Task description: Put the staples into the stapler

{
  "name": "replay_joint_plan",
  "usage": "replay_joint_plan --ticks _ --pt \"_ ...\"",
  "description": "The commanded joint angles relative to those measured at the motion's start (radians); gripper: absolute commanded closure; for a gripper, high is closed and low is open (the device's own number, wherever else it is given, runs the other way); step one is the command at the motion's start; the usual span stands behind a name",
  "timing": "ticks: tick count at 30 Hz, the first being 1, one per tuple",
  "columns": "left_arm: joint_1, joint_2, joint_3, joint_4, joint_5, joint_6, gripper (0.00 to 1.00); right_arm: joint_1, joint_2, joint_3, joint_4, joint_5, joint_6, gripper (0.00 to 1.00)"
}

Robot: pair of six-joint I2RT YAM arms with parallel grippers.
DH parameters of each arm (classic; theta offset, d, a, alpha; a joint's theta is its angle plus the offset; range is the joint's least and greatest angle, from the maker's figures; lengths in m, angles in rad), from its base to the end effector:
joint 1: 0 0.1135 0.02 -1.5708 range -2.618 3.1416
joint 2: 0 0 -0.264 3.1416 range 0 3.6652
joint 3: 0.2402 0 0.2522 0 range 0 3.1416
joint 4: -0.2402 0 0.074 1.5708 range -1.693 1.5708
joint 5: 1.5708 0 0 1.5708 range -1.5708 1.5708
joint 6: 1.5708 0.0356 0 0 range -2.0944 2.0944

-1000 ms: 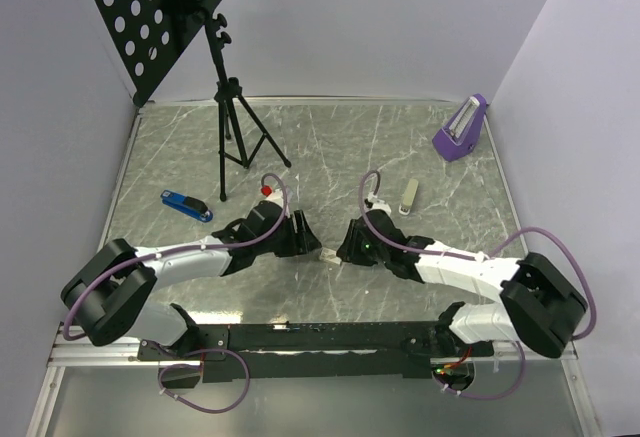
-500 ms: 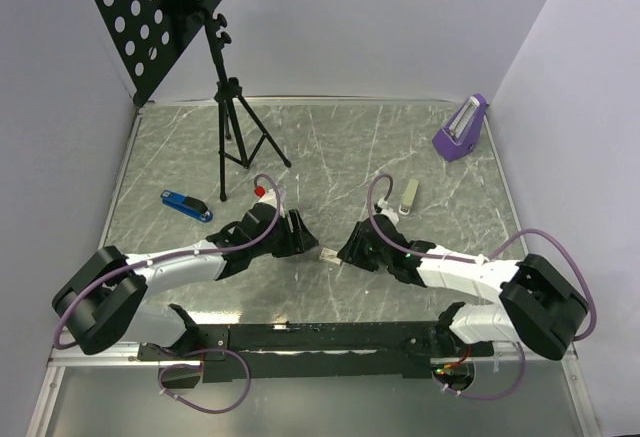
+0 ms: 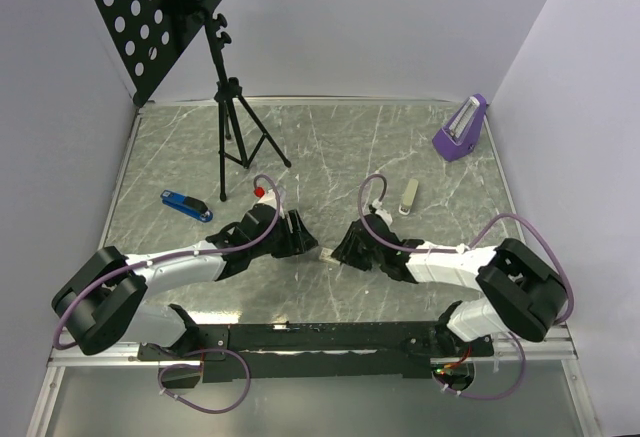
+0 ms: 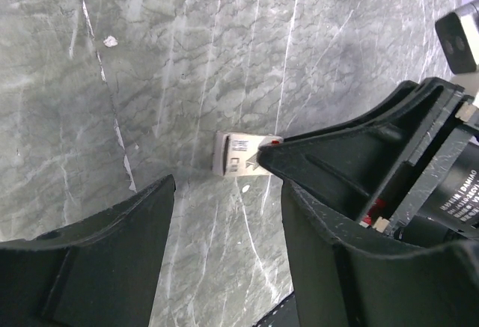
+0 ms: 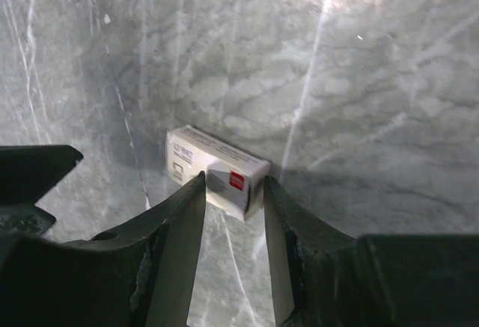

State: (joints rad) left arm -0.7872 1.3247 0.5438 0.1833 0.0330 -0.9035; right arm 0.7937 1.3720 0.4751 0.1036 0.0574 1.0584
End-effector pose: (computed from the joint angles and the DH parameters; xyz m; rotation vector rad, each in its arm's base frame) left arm 0.1844 -0.1868 0.1781 -0.1159 2.3441 -0.9546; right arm 0.1729 0.1728 0.1403 0.3619 2.4939 0.7815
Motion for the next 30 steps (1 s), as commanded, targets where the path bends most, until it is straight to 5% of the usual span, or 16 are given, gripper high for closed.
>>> replay_joint_plan --ticks 1,17,24,30 --pt "-0.004 0.004 -0.001 0.047 0.001 -0.005 0.36 -0.002 0.062 0.034 -0.001 -0.007 -0.003 0.58" --pt "-0.006 0.039 0.008 0.047 0.025 0.002 0.44 -0.002 0.021 0.138 -0.188 0.064 -0.167 0.99" --pt "-0.014 0.097 0.05 -0.004 0.027 0.017 0.58 -0.004 0.018 0.163 -0.205 0.058 -0.247 1.0" --pt "-0.06 0.162 0.131 -0.074 -0.005 0.046 0.57 -0.002 0.033 0.181 -0.209 0.055 -0.276 1.0"
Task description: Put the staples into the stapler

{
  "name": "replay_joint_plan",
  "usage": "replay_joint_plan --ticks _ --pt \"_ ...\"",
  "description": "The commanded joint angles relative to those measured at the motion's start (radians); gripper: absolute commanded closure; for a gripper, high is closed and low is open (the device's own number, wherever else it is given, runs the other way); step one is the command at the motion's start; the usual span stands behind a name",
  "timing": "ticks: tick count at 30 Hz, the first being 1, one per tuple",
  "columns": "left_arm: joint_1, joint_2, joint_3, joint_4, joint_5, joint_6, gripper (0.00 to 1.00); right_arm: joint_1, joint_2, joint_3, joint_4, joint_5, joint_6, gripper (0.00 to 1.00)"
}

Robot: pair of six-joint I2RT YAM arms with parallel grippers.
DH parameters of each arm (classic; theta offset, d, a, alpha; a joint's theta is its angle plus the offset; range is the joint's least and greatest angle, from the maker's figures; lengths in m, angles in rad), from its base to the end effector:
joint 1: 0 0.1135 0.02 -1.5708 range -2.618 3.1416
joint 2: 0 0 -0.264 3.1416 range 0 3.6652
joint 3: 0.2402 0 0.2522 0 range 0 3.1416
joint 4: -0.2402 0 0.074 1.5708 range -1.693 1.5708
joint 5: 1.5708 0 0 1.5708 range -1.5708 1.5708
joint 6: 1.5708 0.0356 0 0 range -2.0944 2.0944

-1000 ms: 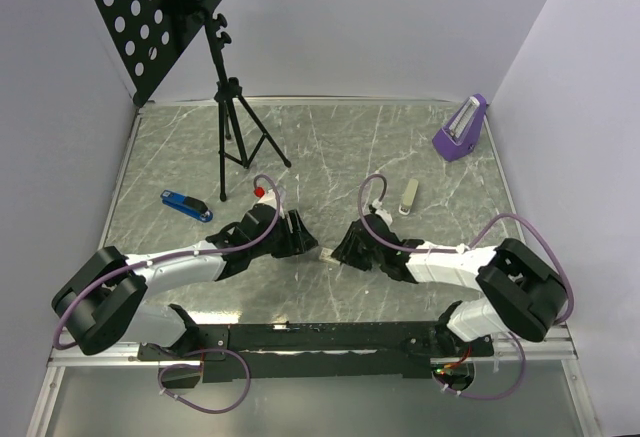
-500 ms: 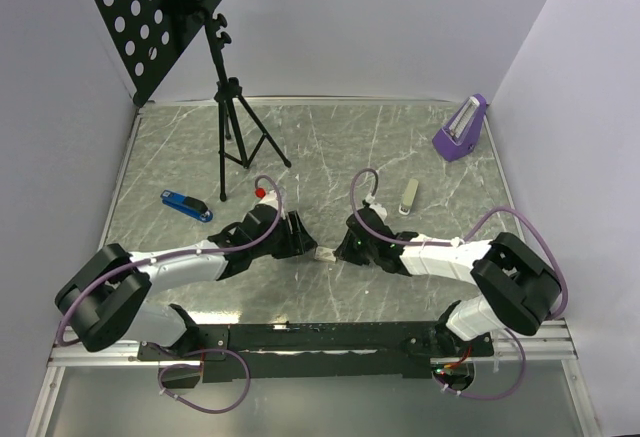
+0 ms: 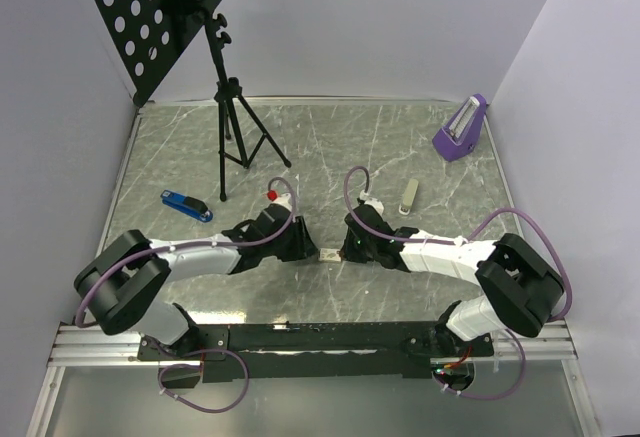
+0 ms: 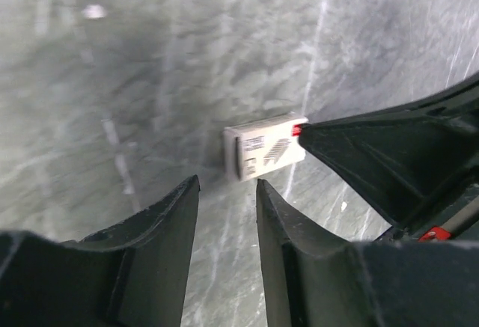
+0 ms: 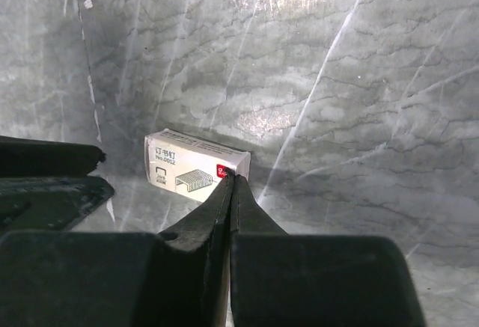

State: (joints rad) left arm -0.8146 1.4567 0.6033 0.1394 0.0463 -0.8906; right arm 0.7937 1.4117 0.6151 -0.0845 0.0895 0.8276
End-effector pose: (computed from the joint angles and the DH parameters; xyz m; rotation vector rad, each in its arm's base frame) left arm 0.1902 -0.2041 0.1589 -0.0676 2.4657 -0.8858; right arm 0.1860 0.1845 0.1565 0.0840 2.5414 0.5834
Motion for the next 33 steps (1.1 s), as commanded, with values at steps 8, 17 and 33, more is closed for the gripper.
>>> replay_joint_plan --ticks 8,17,33 --pt "-0.066 0.07 0.148 -0.133 -0.134 0.053 0.59 -0.004 0.007 0.037 -0.009 0.018 -0.047 1.0" --pt "-0.089 0.159 0.191 -0.136 -0.143 0.055 0.71 -0.005 0.016 0.034 0.0 0.012 -0.045 1.0" --pt "-0.101 0.151 0.216 -0.247 -0.2 0.056 0.78 -0.004 0.004 0.026 0.005 0.015 -0.045 1.0"
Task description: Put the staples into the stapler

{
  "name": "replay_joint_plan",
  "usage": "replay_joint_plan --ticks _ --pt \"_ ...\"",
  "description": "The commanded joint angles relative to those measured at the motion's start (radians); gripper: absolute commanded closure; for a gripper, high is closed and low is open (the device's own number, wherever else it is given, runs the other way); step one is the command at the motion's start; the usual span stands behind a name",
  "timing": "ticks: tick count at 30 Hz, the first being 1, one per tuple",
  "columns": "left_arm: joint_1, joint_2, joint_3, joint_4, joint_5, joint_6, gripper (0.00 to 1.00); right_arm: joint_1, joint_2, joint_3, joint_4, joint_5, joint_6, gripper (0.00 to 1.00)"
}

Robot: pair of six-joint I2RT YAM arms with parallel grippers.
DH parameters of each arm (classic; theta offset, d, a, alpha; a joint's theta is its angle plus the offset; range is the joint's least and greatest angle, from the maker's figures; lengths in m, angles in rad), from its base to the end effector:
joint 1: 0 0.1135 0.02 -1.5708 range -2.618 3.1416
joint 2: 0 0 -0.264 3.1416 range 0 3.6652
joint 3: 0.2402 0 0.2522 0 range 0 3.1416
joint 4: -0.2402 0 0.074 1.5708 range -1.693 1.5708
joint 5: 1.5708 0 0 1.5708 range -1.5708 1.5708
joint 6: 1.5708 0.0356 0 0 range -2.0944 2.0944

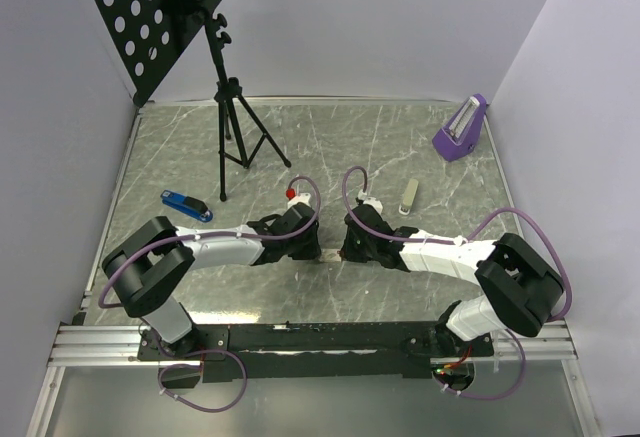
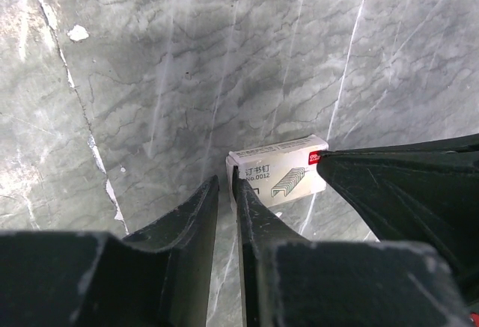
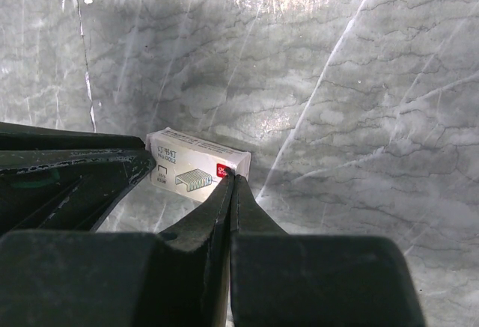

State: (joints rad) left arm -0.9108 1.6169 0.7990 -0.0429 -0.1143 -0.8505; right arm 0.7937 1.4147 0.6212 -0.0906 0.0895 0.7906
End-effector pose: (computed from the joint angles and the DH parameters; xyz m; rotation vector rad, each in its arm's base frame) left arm 0.1962 -0.2461 0.1566 0.0227 2.5332 -0.6318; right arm 0.1866 0.1852 0.1571 0.0367 2.5401 0.5665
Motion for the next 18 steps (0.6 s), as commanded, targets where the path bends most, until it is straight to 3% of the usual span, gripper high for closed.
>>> replay_joint_plan --ticks 1,18 --pt "-0.007 -0.008 0.022 -0.071 -0.039 0.016 0.78 -0.004 0.001 0.021 0.008 0.015 -0.008 1.0" --pt "-0.031 0.04 0.086 -0.087 -0.008 0.022 0.75 -0.004 -0.002 0.006 0.052 -0.034 0.005 1.0"
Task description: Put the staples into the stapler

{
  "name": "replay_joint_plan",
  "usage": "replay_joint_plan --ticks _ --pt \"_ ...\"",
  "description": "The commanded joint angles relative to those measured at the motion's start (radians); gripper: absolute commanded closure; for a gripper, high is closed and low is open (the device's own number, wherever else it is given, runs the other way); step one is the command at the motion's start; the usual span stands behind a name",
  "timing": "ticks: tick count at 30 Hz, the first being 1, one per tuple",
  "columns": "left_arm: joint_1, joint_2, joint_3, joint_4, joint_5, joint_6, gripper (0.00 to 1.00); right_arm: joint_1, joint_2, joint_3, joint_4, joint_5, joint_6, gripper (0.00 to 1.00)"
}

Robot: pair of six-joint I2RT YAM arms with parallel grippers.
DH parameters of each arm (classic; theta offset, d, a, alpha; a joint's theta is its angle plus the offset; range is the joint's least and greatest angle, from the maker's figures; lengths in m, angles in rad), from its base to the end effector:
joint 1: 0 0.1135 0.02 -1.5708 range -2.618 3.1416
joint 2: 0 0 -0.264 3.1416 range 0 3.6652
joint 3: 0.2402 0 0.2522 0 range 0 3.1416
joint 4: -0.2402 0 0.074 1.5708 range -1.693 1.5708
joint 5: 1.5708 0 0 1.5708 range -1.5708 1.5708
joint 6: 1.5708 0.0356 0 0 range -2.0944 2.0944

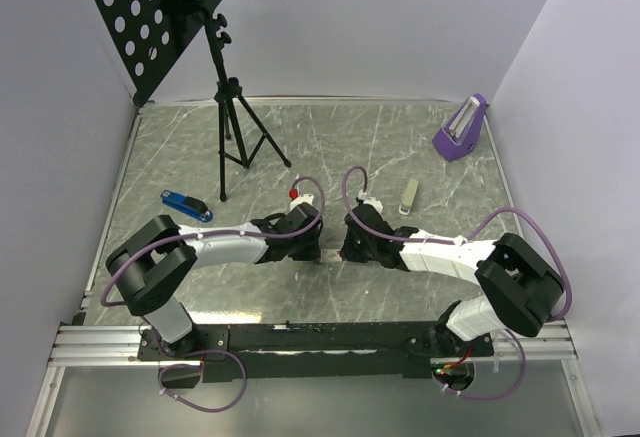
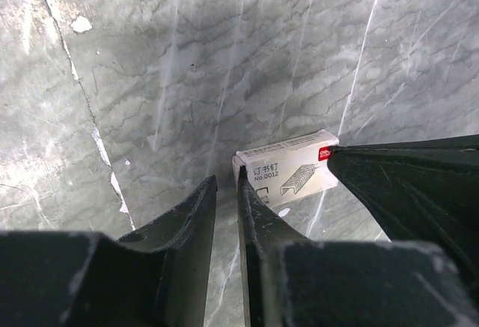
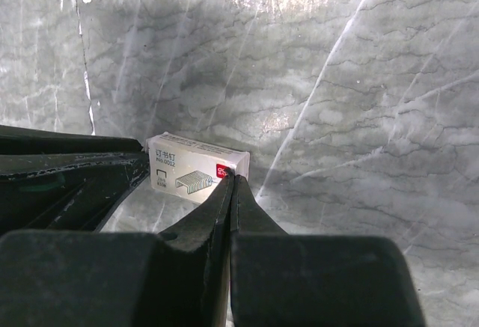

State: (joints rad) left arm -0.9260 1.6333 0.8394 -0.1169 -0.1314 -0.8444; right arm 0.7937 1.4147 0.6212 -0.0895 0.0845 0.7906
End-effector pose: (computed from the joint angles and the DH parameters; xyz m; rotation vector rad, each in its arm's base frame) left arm 0.1949 -0.2514 0.1580 0.0469 2.5667 -0.5736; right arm 0.1866 0.1854 0.1572 0.0346 2.5415 0.5725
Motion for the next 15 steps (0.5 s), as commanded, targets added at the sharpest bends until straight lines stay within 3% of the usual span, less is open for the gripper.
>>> replay_joint_plan --ticks 1,15 --pt "-0.017 0.026 0.05 -0.013 0.01 0.015 0.76 -0.002 -0.003 0.0 0.06 -0.032 0.009 0.99" --pt "-0.036 0.063 0.07 0.0 0.044 -0.002 0.77 -0.034 0.021 -0.064 0.197 -0.169 0.071 0.87"
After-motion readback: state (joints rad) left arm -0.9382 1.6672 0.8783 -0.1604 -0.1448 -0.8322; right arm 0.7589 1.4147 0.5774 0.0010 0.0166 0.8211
